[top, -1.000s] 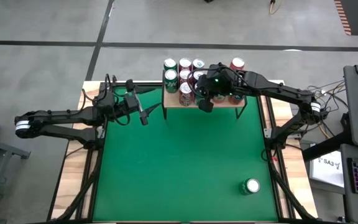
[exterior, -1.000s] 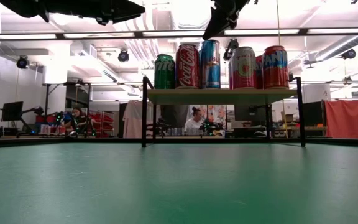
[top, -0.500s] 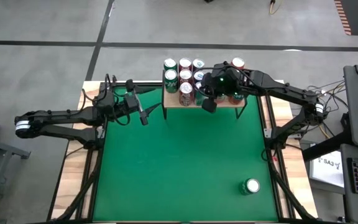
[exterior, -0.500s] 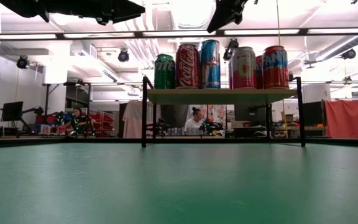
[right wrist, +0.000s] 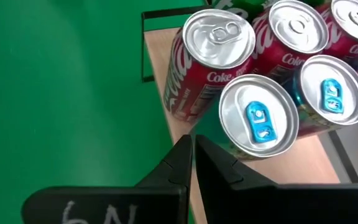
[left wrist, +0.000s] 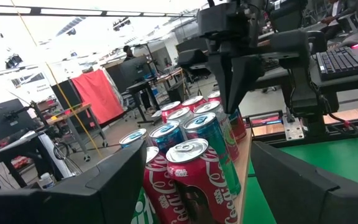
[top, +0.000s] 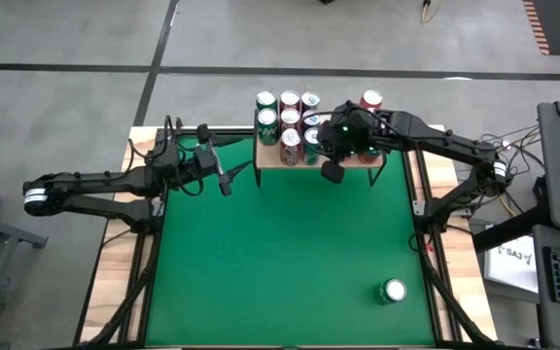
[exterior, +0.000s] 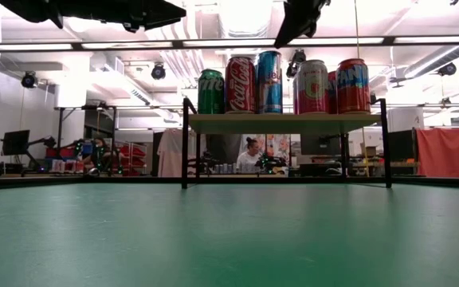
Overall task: Place canned beverage on shelf
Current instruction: Put the blue soda can aligned with the blue soda can on the shelf
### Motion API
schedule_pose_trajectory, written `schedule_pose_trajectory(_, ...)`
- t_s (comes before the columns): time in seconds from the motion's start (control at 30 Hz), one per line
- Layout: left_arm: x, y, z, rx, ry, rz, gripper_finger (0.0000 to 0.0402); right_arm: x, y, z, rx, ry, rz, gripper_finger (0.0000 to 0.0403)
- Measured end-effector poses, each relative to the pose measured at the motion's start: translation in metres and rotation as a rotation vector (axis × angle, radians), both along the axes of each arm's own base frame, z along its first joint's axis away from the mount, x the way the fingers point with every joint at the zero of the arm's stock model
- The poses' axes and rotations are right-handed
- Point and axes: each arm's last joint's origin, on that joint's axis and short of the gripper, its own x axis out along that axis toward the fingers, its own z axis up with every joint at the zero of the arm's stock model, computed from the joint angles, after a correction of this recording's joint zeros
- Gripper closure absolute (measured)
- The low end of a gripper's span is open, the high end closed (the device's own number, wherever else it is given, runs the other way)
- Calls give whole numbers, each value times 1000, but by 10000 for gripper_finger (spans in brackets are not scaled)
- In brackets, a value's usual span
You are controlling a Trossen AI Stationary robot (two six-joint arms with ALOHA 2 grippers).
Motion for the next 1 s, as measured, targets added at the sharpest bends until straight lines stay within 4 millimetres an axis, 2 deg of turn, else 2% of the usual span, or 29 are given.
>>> schedule_pose_trajectory(0.3,0,0,0,0,0,0,128,1,-1,-5,-17,10,1,390)
schedule_pose_trajectory(1.0,0,0,0,0,-1,0,128,5,-3,-3,-65,-21,9,390)
